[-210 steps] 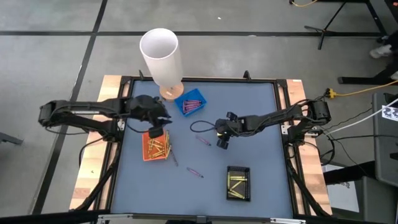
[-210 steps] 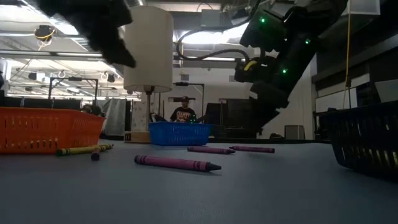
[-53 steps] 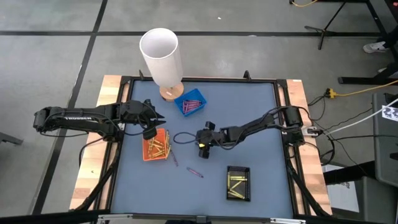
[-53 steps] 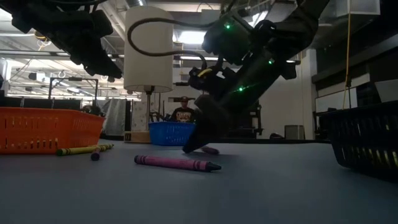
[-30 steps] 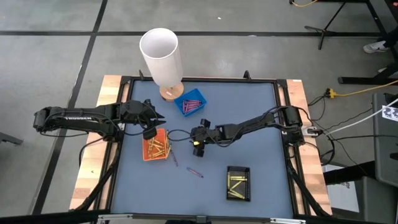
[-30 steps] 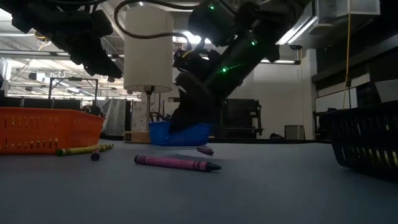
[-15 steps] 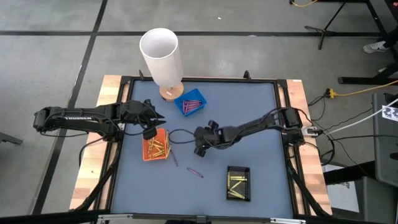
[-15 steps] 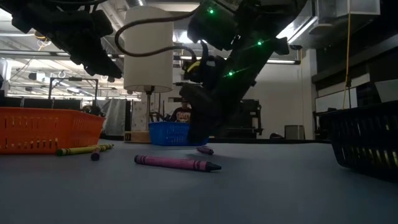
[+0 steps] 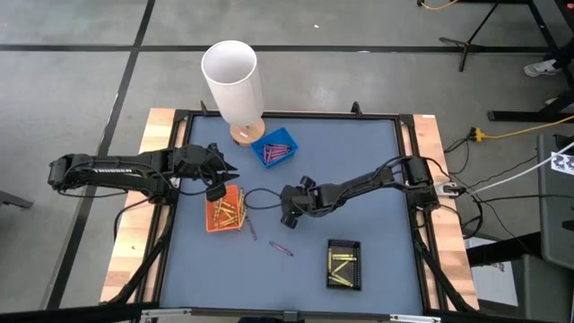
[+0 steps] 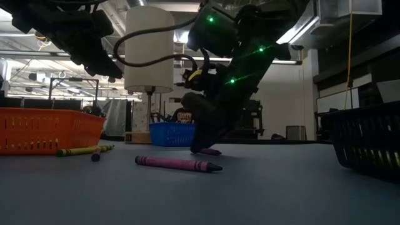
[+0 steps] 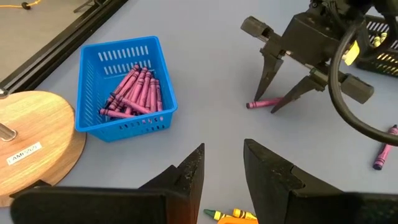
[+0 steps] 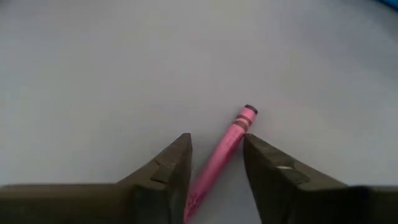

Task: Sort crayons
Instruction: Put the violet crayon into the blue bin

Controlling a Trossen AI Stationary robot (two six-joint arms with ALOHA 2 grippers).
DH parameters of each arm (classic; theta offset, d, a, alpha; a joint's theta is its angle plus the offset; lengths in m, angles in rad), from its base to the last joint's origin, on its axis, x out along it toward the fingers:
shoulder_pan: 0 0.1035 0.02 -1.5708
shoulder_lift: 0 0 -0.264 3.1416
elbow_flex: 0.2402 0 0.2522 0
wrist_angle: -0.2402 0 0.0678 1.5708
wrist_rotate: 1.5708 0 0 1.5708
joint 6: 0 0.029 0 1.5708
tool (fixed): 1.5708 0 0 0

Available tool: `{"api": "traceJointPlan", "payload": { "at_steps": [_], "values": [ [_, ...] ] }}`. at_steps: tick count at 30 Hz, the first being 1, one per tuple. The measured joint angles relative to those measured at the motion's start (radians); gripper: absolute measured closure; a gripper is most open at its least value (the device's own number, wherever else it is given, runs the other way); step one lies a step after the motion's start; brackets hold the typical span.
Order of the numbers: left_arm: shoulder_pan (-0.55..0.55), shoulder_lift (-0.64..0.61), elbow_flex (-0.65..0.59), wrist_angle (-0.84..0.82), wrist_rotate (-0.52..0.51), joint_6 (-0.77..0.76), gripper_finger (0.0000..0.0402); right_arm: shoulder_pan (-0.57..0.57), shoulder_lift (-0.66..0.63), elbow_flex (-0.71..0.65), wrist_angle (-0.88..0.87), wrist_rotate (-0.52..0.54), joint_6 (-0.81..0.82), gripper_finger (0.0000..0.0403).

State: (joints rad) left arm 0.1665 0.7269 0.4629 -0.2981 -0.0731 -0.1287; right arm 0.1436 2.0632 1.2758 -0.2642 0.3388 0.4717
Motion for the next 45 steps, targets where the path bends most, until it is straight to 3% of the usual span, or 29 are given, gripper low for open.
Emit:
{"api": "traceJointPlan", "payload": {
  "at_steps": [8,12,21,28,38,45],
  "values": [
    [0.0,0.0,0.0,0.0,0.0,0.0,0.0305,0.001,0.0,0.0,0.01,-0.02,-0.005,0.0362],
    [0.0,0.0,0.0,0.0,0.0,0.0,0.0305,0.001,0.0,0.0,0.01,-0.018,-0.012,0.0393],
    [0.0,0.0,0.0,0.0,0.0,0.0,0.0305,-0.003,0.003,0.011,0.033,-0.02,-0.122,0.0369],
    [0.0,0.0,0.0,0.0,0.0,0.0,0.0305,-0.043,0.003,0.095,0.033,-0.016,-0.243,0.0386],
    [0.0,0.0,0.0,0.0,0.0,-0.001,0.0305,-0.189,0.003,0.279,0.035,-0.007,-0.524,0.0378],
    [0.0,0.0,0.0,-0.001,0.0,-0.002,0.0305,-0.297,0.003,0.301,0.034,-0.047,-0.557,0.0377]
  ]
}}
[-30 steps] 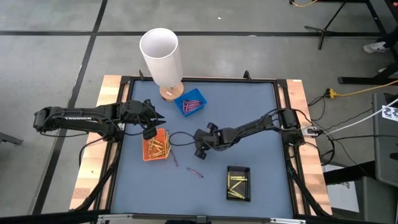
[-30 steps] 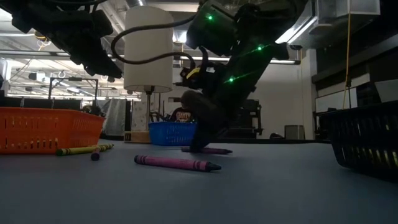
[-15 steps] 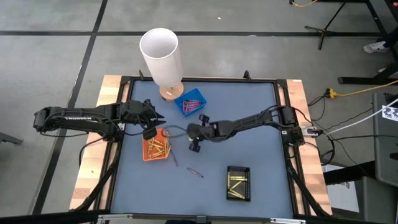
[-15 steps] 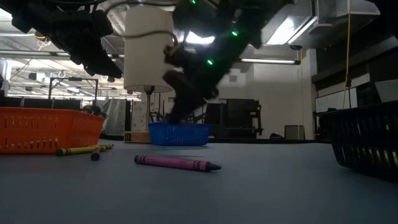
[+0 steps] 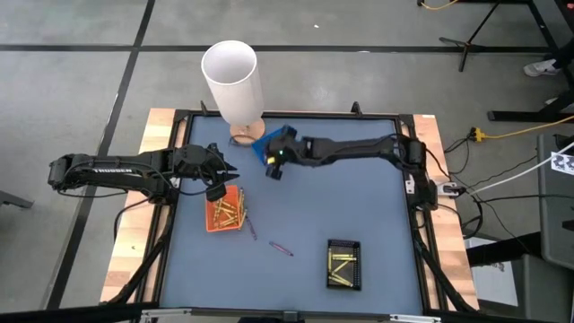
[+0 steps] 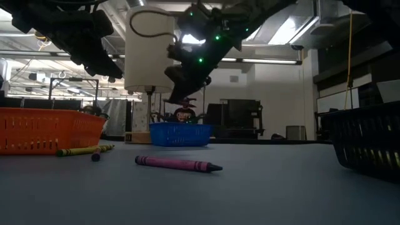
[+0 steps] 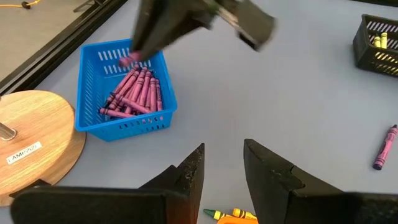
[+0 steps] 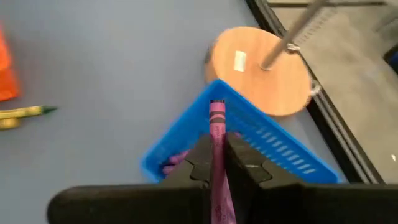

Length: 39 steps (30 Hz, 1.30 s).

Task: Sort crayons
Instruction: Put the violet crayon into the blue bin, then adjust the orange bin

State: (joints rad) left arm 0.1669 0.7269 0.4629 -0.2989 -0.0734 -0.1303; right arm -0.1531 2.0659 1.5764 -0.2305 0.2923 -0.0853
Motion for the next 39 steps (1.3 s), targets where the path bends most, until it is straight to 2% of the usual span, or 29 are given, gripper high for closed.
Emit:
{"api": "traceJointPlan", "payload": {
  "at_steps": [5,11,21,26,30,39],
  "values": [
    [0.0,0.0,0.0,0.0,0.0,0.0,0.0305,-0.045,0.0,0.0,-0.006,-0.063,0.001,0.0377],
    [0.0,0.0,0.0,0.0,0.0,0.001,0.0305,-0.059,0.0,0.0,-0.005,-0.076,-0.002,0.037],
    [0.0,0.0,0.0,0.001,0.045,-0.011,0.0305,-0.057,0.0,0.0,-0.005,-0.075,0.002,0.0278],
    [-0.013,0.019,0.0,0.0,0.139,-0.101,0.0305,-0.057,-0.001,0.0,-0.004,-0.076,0.002,0.0257],
    [-0.092,0.061,0.0,0.003,0.21,-0.107,0.0305,-0.057,-0.002,0.0,-0.005,-0.076,0.002,0.0257],
    [-0.368,0.167,0.0,-0.014,0.198,-0.213,0.0305,-0.057,-0.002,0.0,-0.006,-0.076,0.002,0.0257]
  ]
}}
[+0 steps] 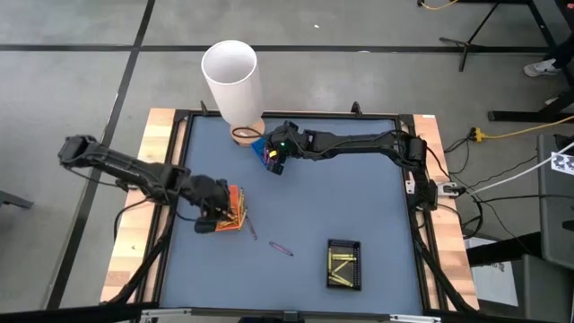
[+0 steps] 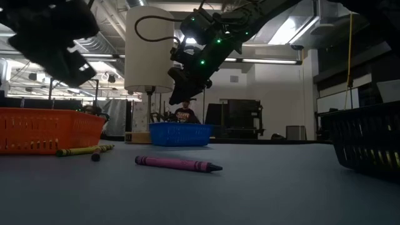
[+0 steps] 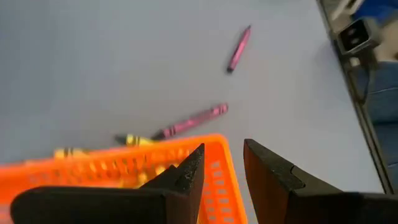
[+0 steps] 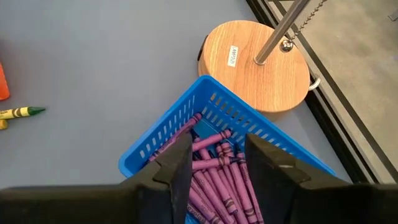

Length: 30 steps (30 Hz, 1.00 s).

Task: Sort crayons
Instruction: Adjust the orange bin

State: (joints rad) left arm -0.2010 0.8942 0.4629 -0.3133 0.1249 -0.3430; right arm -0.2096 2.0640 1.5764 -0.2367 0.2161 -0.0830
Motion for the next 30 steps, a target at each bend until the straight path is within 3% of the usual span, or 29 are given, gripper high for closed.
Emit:
{"api": "traceJointPlan", "payload": {
  "at_steps": [7,15,30],
  "values": [
    [-0.084,0.005,0.0,-0.188,-0.183,-0.146,0.0305,0.0,0.0,0.0,-0.001,0.0,0.0,0.0258],
    [-0.083,0.005,0.0,-0.39,-0.356,-0.155,0.0305,0.0,0.0,0.0,-0.001,-0.001,0.0,0.0258],
    [-0.083,0.005,0.0,-0.508,-0.582,-0.234,0.0305,0.0,0.0,0.0,-0.002,-0.001,0.0,0.0258]
  ]
}}
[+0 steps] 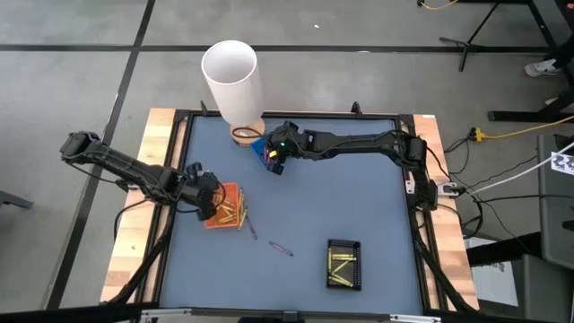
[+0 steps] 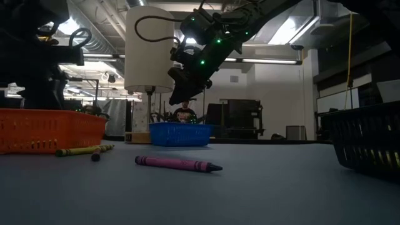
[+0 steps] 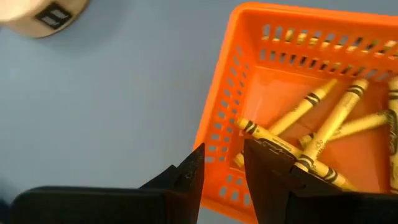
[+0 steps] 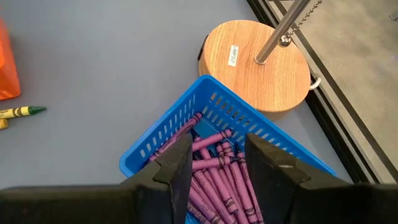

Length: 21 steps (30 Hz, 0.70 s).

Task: Sort crayons
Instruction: Adjust the orange bin

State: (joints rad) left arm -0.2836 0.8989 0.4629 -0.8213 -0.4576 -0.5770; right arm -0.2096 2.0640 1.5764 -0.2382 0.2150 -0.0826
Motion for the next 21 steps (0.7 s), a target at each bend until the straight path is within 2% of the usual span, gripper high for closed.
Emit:
{"api": "traceJointPlan", "payload": {
  "at_steps": [8,17,21],
  "values": [
    [0.044,0.0,0.0,-0.033,-0.089,-0.067,0.0306,0.0,0.0,0.0,0.0,0.0,0.0,0.0258],
    [0.186,0.0,0.0,-0.036,-0.174,-0.069,0.0306,0.0,0.0,0.0,0.0,0.0,0.0,0.0258],
    [0.252,0.0,0.0,-0.036,-0.254,-0.068,0.0306,0.0,0.0,0.0,0.0,0.0,0.0,0.0258]
  ]
}}
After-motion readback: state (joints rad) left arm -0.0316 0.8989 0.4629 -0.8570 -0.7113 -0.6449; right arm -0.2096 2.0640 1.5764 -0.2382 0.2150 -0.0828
